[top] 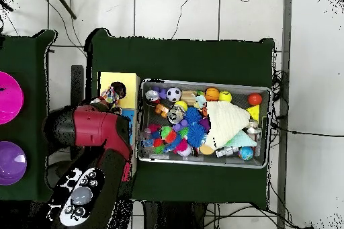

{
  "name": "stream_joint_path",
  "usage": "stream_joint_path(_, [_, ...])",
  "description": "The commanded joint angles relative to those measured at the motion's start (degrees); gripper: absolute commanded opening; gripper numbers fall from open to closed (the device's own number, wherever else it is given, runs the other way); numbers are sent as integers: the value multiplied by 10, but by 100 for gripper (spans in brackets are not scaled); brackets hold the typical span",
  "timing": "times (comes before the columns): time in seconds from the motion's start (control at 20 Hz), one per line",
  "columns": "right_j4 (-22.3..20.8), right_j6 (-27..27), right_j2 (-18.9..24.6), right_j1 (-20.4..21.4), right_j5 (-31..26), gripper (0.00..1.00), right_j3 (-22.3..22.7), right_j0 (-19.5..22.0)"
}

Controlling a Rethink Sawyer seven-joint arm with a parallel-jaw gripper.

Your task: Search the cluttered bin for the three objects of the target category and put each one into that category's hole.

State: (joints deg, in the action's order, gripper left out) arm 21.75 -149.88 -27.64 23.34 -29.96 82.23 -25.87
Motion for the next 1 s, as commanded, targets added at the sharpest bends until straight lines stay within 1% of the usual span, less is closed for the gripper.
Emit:
stream_joint_path(0.05, [29,-125,42,-65,29,0,-28,6])
stream_joint_path(0.3, [37,-135,38,-80,29,0,-48,2])
stream_joint_path(0.45, [44,-140,32,-105,33,0,-78,3])
stream_joint_path(0.7, [57,-141,30,-148,59,0,-123,13])
stream_joint_path(0.85, [61,-141,27,-160,67,0,-137,16])
stream_joint_path(1.0, [63,-140,24,-163,67,0,-141,18])
